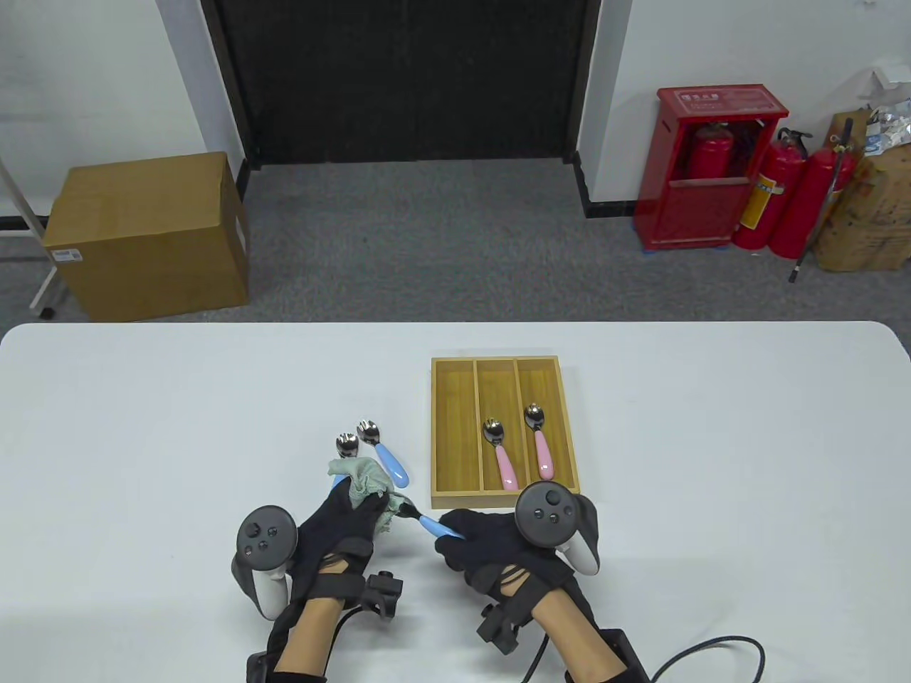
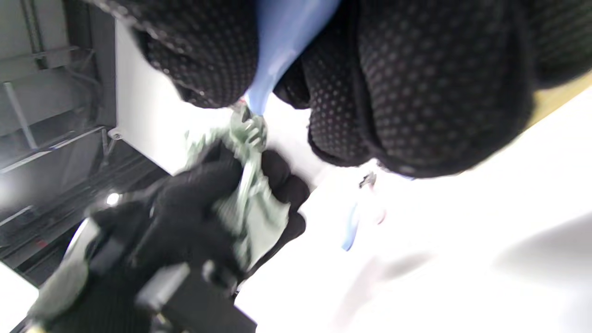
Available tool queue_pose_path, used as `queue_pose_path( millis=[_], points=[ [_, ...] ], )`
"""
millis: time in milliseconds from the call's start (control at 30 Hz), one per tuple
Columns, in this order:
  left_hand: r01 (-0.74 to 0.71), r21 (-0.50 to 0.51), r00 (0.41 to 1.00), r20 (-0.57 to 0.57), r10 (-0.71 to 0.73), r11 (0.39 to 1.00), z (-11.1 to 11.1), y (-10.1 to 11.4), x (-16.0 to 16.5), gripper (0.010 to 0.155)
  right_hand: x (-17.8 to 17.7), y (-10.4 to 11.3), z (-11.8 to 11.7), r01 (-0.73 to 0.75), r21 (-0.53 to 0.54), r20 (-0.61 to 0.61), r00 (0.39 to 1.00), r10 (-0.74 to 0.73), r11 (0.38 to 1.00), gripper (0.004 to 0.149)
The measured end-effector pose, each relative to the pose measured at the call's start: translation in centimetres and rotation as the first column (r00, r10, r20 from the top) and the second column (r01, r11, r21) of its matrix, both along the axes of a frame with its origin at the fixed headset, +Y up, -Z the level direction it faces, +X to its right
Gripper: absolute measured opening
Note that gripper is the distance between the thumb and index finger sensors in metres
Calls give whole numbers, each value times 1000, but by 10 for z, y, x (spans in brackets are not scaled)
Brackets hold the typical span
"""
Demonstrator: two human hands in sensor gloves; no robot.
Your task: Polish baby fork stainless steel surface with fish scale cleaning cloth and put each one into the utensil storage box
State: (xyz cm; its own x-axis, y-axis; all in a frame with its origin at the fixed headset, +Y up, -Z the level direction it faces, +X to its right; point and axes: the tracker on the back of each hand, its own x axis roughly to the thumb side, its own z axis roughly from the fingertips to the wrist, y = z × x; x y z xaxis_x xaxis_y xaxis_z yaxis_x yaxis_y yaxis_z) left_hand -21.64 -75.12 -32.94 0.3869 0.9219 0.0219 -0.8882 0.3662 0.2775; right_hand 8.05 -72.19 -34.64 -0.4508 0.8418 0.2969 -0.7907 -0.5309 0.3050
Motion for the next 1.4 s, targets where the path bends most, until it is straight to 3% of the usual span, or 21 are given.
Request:
queue_pose_path(
  millis=[100, 200, 300, 400, 567, 900, 1067, 1400],
  points=[
    [-43, -17, 994, 95, 44, 999, -1, -4, -1, 43, 43, 0, -15, 38, 26, 209, 977, -42, 999, 45],
    [-99, -6, 989, 111, 100, 995, 0, -1, 4, 44, 76, -1, -29, 24, 37, 416, 909, -37, 999, 44],
    [-75, -2, 986, 152, 74, 997, -1, 2, 10, 44, 96, -5, -46, -89, -24, 570, 817, 87, 996, 43],
    [-34, 17, 986, 162, 31, 999, 0, 2, 14, 44, 100, -11, -61, -198, -128, 640, 732, 234, 972, 43],
    [-32, 21, 981, 191, 27, 999, -1, 0, 17, 45, 97, -19, -85, -333, -228, 694, 604, 393, 915, 44],
    [-30, 30, 976, 218, 23, 999, 1, 1, 20, 45, 81, -31, -113, -481, -325, 668, 492, 558, 814, 45],
    [-8, 39, 971, 238, -1, 999, 3, 2, 22, 45, 76, -30, -116, -521, -342, 637, 483, 600, 782, 49],
    [11, 31, 969, 247, -19, 999, 3, 1, 22, 46, 94, -18, -94, -466, -285, 633, 564, 530, 838, 52]
  ],
)
